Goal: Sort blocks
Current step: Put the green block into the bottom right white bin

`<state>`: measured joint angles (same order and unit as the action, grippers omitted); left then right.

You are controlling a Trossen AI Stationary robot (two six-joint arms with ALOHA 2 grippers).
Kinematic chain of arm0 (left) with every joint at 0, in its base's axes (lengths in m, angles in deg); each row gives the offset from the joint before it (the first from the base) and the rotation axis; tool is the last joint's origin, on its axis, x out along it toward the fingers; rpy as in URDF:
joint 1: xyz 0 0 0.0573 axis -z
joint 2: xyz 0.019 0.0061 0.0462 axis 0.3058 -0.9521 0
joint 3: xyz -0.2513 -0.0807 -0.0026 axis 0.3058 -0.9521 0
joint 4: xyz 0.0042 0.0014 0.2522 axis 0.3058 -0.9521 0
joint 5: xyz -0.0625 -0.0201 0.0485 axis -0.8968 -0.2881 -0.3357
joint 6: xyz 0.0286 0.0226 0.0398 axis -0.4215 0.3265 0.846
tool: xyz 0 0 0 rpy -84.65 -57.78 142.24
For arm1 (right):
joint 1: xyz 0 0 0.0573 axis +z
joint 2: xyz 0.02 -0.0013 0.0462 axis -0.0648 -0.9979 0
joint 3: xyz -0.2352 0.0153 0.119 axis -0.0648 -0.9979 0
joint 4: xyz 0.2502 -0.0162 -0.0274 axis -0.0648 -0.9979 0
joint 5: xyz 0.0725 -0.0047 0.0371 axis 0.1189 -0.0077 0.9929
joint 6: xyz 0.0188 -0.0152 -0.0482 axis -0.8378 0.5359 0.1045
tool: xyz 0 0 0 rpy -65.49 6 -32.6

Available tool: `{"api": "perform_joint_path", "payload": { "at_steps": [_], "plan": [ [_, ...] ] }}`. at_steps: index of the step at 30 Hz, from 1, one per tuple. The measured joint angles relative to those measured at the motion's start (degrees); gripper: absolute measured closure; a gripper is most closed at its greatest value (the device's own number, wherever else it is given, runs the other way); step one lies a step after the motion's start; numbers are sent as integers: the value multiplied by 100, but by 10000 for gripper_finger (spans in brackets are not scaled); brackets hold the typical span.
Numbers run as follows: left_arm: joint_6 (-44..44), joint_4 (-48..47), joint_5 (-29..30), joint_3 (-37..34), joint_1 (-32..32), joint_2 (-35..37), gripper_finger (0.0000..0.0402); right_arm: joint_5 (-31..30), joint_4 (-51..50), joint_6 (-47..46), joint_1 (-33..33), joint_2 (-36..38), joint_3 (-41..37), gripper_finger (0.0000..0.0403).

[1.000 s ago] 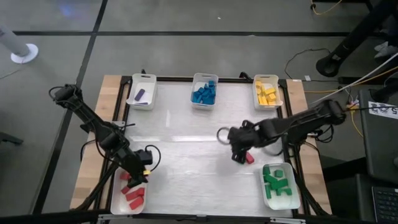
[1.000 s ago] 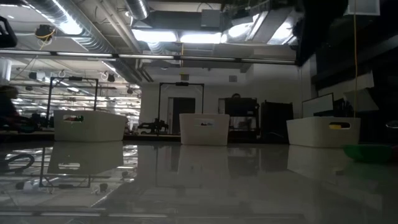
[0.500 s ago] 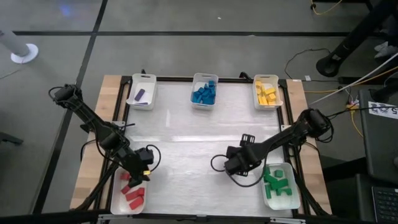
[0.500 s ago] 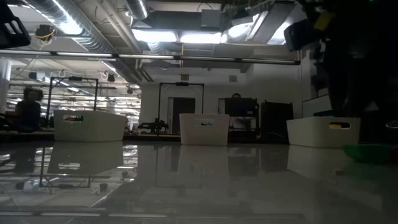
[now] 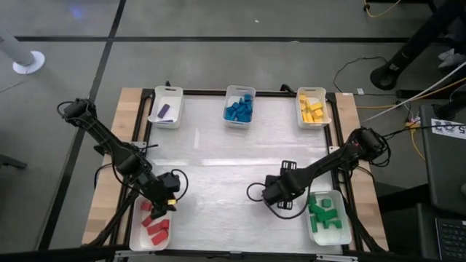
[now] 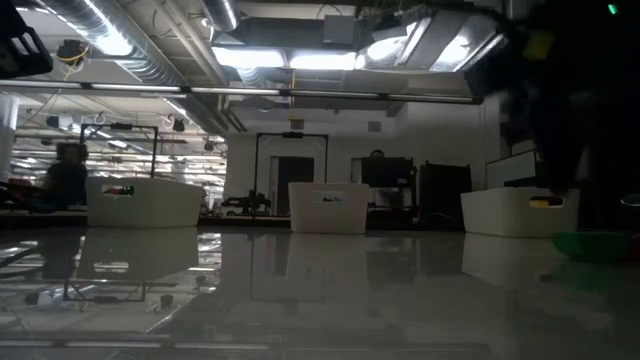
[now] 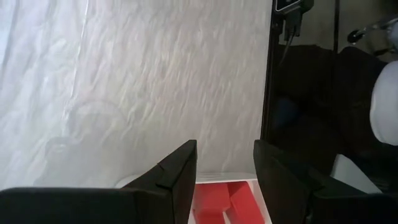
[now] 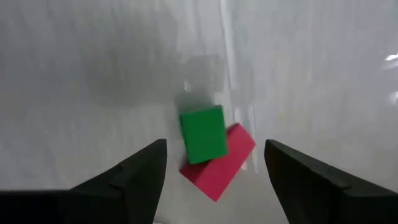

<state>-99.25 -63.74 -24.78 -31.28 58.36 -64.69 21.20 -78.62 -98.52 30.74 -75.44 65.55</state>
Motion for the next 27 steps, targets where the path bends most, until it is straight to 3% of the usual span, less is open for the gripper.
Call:
{"api": "perform_joint_path", "payload": {
  "at_steps": [9,27],
  "plan": [
    [406,1,46,0,0,-2,254,245,675,79,-4,92,-799,132],
    [245,0,89,0,0,0,254,139,1391,252,-4,108,-1302,132]
  ]
}}
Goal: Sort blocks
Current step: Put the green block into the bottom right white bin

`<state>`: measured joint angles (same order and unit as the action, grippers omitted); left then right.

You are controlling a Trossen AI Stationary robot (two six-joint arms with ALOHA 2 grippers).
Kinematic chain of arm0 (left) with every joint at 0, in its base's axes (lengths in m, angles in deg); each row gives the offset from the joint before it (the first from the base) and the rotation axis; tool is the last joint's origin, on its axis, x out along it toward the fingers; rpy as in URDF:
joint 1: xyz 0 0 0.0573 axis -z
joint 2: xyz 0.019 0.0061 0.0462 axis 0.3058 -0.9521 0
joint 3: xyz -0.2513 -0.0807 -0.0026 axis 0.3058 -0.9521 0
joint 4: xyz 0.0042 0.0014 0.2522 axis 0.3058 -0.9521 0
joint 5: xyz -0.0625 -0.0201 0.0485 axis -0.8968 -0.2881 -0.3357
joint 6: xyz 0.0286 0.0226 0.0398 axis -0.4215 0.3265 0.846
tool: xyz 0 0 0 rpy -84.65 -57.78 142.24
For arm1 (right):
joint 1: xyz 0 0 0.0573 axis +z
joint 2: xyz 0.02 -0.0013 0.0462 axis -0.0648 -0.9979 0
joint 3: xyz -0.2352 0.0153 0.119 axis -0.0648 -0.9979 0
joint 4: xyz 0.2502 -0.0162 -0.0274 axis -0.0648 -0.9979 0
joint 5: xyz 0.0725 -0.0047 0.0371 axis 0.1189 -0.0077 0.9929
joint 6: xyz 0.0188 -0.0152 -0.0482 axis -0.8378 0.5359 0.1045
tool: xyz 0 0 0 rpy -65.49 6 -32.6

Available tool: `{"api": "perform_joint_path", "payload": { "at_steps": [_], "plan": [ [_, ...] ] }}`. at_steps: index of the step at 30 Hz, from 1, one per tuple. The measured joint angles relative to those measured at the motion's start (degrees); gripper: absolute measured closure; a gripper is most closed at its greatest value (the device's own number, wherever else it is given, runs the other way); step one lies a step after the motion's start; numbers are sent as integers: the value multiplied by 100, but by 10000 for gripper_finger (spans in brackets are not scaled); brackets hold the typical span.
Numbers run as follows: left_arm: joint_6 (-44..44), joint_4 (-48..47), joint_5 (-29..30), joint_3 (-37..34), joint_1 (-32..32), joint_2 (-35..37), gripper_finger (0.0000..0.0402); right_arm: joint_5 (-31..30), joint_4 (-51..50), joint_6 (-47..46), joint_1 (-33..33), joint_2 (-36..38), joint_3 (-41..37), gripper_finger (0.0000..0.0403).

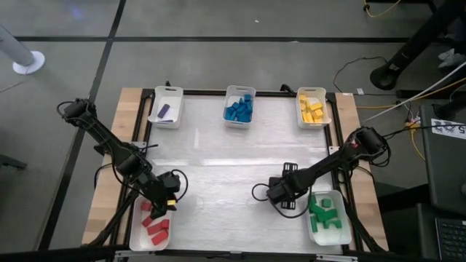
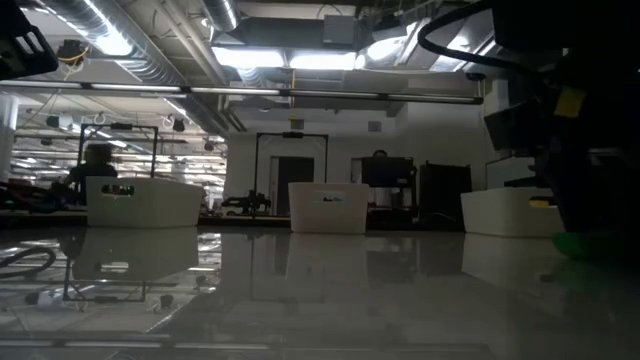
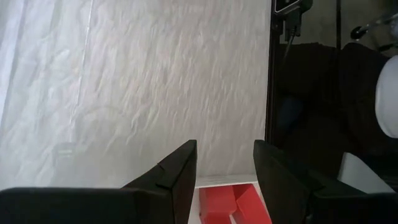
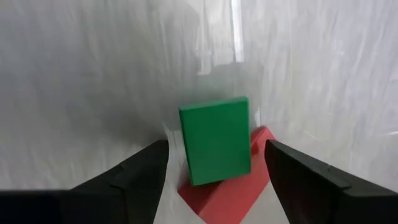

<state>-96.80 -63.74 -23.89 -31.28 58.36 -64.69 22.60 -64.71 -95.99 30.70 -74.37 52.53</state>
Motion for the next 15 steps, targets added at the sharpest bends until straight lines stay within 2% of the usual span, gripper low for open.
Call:
{"api": "perform_joint_path", "payload": {
  "at_steps": [5,13,15],
  "plan": [
    [38,1,45,0,-4,-2,254,-27,51,-5,2,0,0,158],
    [36,0,168,0,-4,0,254,-130,225,-24,-2,-4,2,261],
    [35,2,184,0,-4,0,254,-141,288,-25,-4,-4,6,272]
  ]
}}
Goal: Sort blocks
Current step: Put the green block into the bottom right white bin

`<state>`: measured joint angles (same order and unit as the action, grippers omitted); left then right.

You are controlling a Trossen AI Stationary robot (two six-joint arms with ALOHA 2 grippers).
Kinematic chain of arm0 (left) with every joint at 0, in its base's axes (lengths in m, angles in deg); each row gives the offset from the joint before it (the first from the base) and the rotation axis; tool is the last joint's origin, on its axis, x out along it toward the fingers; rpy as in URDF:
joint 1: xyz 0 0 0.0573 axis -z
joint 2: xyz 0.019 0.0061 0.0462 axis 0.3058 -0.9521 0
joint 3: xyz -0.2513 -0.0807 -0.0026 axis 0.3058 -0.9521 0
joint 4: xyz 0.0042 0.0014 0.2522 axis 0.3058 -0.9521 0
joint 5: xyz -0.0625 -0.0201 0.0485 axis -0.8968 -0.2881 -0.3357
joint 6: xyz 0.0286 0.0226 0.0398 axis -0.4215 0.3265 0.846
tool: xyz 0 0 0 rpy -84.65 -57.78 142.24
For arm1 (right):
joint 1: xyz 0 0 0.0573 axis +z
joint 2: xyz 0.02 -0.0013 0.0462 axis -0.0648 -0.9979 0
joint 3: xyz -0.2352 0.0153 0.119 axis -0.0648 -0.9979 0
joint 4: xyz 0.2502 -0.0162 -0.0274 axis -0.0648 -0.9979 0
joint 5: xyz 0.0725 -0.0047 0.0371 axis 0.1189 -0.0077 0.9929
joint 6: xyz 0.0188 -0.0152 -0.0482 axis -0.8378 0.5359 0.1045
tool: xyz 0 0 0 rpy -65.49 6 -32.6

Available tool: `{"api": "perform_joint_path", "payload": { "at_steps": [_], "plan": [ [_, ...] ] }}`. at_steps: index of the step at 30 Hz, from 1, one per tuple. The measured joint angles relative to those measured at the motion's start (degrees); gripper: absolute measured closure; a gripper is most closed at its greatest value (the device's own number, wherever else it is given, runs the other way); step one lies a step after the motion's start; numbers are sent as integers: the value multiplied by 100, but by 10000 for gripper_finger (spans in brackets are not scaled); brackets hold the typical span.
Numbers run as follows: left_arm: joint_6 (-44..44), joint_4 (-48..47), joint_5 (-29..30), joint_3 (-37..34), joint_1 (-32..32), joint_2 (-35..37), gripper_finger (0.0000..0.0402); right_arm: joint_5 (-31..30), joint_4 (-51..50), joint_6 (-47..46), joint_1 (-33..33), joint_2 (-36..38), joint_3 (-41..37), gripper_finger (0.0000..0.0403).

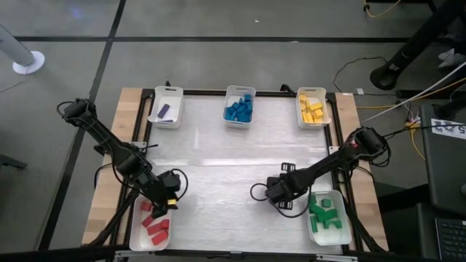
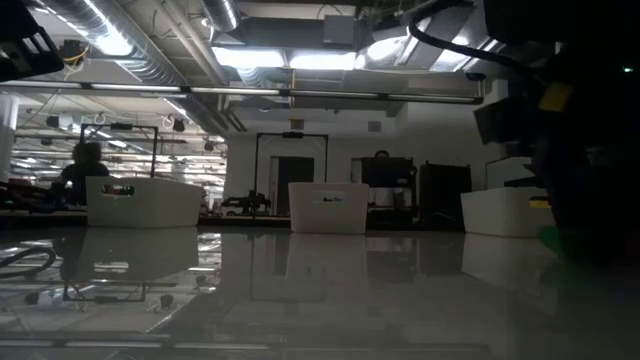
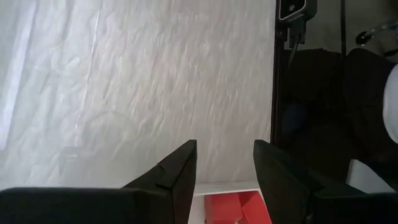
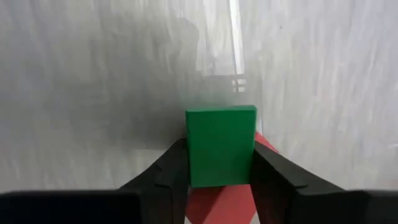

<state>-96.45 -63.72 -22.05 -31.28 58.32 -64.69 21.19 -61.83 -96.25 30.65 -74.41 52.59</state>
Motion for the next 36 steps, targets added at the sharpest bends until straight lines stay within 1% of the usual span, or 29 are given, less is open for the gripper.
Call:
{"api": "perform_joint_path", "payload": {
  "at_steps": [4,8,12,15,18,20,23,29,32,36],
  "plan": [
    [79,0,154,0,0,0,254,170,-101,-5,0,-13,160,272],
    [336,7,531,0,0,0,254,360,-541,-27,0,44,535,267],
    [608,132,1112,0,-17,-15,254,595,-1139,-166,7,69,992,254],
    [807,455,1702,0,-35,-17,254,1067,-1484,-314,18,70,1284,260],
    [1072,807,2127,0,-81,-17,254,1436,-1703,-478,167,72,1522,268],
    [1224,1079,2272,0,-127,-33,254,1587,-1920,-672,364,72,1680,267],
    [1529,1468,2371,0,-196,-148,254,1633,-2297,-1167,798,72,1876,258],
    [2107,2546,2378,0,-383,-727,254,1612,-2965,-2865,1955,74,1952,260],
    [2449,3230,2380,0,-497,-1110,254,1476,-2971,-3842,2561,74,1952,262],
    [3054,4299,2375,0,-680,-1606,254,1414,-2921,-4655,3247,74,1952,249]
  ]
}}
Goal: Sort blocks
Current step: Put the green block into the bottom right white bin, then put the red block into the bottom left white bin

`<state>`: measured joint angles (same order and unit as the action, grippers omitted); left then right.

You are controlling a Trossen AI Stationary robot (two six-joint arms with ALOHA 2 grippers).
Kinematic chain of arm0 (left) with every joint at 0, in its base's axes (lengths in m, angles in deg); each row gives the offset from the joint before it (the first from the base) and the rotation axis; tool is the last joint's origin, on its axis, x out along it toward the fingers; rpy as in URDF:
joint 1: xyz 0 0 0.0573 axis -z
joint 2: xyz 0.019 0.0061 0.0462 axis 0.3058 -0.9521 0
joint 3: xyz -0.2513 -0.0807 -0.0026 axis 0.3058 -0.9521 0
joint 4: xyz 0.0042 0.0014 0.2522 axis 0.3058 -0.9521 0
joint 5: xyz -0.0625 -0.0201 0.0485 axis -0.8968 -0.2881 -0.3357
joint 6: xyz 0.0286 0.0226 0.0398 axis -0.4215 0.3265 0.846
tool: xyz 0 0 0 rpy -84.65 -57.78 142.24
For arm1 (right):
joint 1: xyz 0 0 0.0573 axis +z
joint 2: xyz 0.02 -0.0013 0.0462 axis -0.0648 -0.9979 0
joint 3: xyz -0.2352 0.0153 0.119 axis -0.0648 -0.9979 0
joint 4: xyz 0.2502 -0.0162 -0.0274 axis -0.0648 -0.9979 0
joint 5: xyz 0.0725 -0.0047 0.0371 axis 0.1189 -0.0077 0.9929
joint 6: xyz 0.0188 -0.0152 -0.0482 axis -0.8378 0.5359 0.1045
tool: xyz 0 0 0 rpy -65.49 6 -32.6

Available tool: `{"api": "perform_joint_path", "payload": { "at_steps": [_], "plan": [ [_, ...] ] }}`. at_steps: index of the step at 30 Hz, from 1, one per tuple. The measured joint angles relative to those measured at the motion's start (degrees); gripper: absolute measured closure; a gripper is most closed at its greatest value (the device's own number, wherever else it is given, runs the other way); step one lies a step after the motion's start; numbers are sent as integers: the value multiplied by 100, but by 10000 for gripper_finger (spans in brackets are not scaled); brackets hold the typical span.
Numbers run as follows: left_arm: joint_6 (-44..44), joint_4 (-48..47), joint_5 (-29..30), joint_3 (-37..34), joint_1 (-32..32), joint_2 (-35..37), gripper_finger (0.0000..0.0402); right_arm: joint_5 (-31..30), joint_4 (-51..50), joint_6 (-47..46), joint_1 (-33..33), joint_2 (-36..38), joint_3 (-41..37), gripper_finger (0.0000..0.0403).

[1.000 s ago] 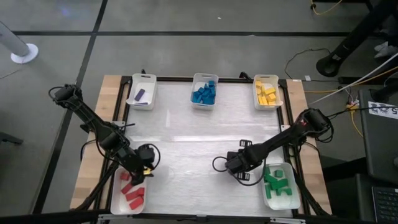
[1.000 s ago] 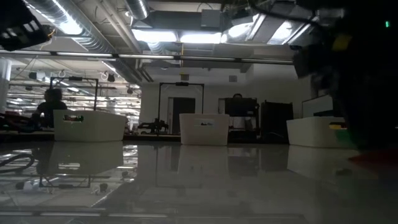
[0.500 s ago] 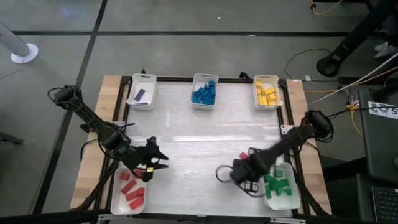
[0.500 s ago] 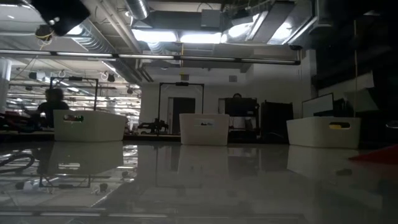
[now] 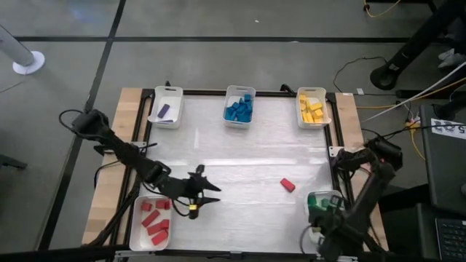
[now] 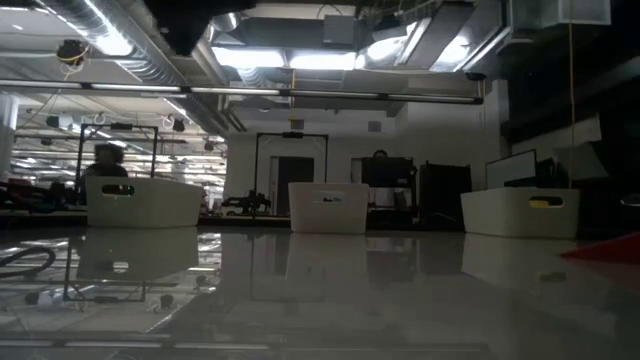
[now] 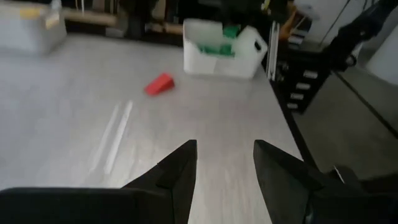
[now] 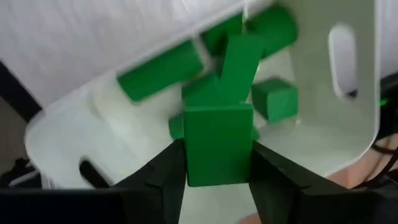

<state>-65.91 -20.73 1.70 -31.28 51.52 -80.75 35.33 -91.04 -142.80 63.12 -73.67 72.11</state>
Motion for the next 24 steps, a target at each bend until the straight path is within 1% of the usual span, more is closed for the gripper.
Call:
{"api": "perform_joint_path", "payload": {
  "at_steps": [5,8,11,14,16,21,24],
  "plan": [
    [953,1109,-2,0,-201,-509,254,-1,27,-755,575,0,0,225],
    [1277,1343,-4,0,-292,-700,254,40,24,-1131,777,0,0,215],
    [1277,1344,-7,0,-353,-789,254,183,26,-1423,867,0,0,206],
    [1193,1357,-6,-2,-383,-809,254,346,35,-1493,850,0,0,198],
    [1193,1358,-6,-2,-383,-809,254,346,37,-1497,822,0,0,197],
    [1191,1367,-8,-2,-382,-809,254,331,44,-1512,532,0,0,205],
    [1191,1366,-8,-2,-382,-809,254,503,225,-1477,290,0,0,212]
  ]
}}
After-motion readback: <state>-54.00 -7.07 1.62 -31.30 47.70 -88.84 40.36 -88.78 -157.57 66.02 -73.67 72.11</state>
